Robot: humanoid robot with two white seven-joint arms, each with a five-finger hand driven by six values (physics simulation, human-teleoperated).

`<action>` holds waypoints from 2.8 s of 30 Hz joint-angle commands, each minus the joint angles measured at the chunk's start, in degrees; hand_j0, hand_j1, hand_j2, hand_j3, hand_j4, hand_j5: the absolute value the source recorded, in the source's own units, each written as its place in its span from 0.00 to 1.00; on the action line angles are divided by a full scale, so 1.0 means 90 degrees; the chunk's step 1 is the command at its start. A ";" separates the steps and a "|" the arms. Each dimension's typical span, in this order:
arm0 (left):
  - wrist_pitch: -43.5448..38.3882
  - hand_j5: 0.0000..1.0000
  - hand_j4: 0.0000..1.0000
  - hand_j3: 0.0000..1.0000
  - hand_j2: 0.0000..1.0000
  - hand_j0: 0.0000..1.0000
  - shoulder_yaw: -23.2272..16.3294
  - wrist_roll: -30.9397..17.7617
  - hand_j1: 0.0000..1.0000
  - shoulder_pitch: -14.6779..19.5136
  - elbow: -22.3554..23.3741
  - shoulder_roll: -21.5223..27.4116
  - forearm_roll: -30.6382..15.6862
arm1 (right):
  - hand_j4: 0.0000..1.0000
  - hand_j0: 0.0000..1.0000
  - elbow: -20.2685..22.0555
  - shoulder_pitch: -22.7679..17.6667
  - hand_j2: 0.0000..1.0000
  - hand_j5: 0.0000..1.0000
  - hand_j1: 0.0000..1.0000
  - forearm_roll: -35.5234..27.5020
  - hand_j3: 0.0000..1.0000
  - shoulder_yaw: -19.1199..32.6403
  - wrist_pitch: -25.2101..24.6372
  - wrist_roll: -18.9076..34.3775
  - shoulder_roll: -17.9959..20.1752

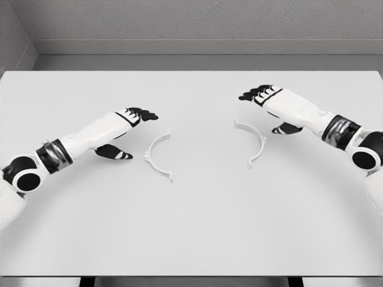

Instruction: Assemble PVC drainage pipe clamps

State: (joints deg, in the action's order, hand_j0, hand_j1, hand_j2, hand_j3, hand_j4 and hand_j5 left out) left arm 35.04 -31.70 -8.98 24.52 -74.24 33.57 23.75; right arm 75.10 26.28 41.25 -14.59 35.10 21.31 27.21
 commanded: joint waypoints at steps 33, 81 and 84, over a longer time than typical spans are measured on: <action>-0.0005 1.00 1.00 1.00 1.00 1.00 -0.0228 0.0002 1.00 -0.0020 -0.0013 -0.1074 0.0545 | 1.00 1.00 -0.0473 0.0029 1.00 1.00 1.00 0.0006 1.00 -0.0136 -0.0011 0.0016 -0.0123; -0.0005 1.00 1.00 1.00 1.00 1.00 -0.0082 0.0041 1.00 0.0420 0.0368 -0.0400 0.0447 | 1.00 1.00 0.0132 -0.0039 1.00 1.00 1.00 -0.0004 1.00 -0.0547 -0.0011 0.0260 -0.0514; -0.0005 1.00 1.00 1.00 1.00 1.00 -0.0082 0.0041 1.00 0.0420 0.0358 -0.0400 0.0447 | 1.00 1.00 0.0132 -0.0029 1.00 1.00 1.00 -0.0004 1.00 -0.0605 -0.0011 0.0260 -0.0514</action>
State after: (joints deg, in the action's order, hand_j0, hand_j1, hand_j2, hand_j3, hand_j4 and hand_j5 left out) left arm 35.04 -32.47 -8.64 28.30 -70.96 29.94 28.17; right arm 76.22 26.10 41.61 -19.71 35.11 23.65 22.61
